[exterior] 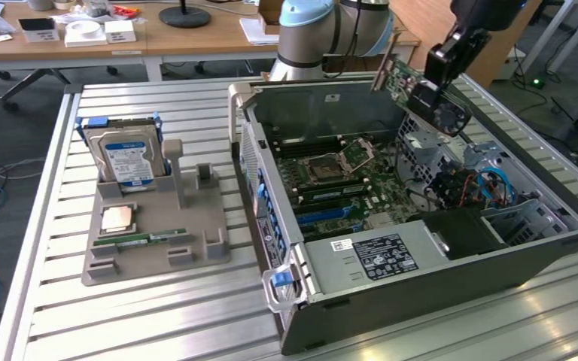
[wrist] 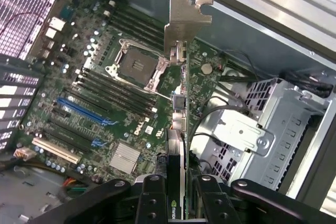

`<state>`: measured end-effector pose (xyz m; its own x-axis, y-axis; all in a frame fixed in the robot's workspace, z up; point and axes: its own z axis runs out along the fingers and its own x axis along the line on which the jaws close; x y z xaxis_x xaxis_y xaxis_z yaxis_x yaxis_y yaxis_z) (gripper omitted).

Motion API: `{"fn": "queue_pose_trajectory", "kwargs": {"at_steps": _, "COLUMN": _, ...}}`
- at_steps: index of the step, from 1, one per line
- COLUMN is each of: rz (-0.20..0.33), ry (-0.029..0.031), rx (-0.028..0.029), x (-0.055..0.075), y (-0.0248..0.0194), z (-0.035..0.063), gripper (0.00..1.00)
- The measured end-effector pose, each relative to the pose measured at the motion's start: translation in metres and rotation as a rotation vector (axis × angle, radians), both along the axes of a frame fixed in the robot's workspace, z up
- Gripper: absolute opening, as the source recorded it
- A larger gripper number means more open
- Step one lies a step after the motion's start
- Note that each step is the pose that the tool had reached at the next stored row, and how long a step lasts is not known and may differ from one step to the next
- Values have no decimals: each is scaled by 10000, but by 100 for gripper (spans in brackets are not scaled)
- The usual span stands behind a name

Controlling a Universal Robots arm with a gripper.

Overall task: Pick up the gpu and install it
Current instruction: 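Insert the gpu into the slot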

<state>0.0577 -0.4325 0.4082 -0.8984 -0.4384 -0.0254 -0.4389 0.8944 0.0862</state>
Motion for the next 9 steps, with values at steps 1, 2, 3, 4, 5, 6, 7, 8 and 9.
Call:
{"fn": "queue_pose_trajectory", "kwargs": {"at_steps": 1, "rz": 165, "ry": 0, "rx": 0, "x": 0, "y": 0, "z": -1, "gripper": 26}}
{"fn": "queue_pose_trajectory", "kwargs": {"at_steps": 2, "rz": 334, "ry": 1, "rx": 0, "x": 0, "y": 0, "z": -1, "gripper": 26}}
{"fn": "queue_pose_trajectory", "kwargs": {"at_steps": 3, "rz": 525, "ry": 0, "rx": 0, "x": 0, "y": 0, "z": -2, "gripper": 26}}
{"fn": "queue_pose_trajectory", "kwargs": {"at_steps": 4, "rz": 704, "ry": 0, "rx": 0, "x": 0, "y": 0, "z": -3, "gripper": 26}}
{"fn": "queue_pose_trajectory", "kwargs": {"at_steps": 5, "rz": 884, "ry": 0, "rx": 0, "x": 0, "y": 0, "z": -4, "gripper": 26}}
{"fn": "queue_pose_trajectory", "kwargs": {"at_steps": 6, "rz": 1063, "ry": 0, "rx": 0, "x": 0, "y": 0, "z": -5, "gripper": 26}}
{"fn": "queue_pose_trajectory", "kwargs": {"at_steps": 7, "rz": 1243, "ry": 0, "rx": -1, "x": 0, "y": 0, "z": -6, "gripper": 26}}
{"fn": "queue_pose_trajectory", "kwargs": {"at_steps": 8, "rz": 1440, "ry": 0, "rx": -1, "x": 0, "y": 0, "z": -7, "gripper": 26}}
{"fn": "queue_pose_trajectory", "kwargs": {"at_steps": 9, "rz": 1619, "ry": 0, "rx": 0, "x": 0, "y": 0, "z": -8, "gripper": 26}}
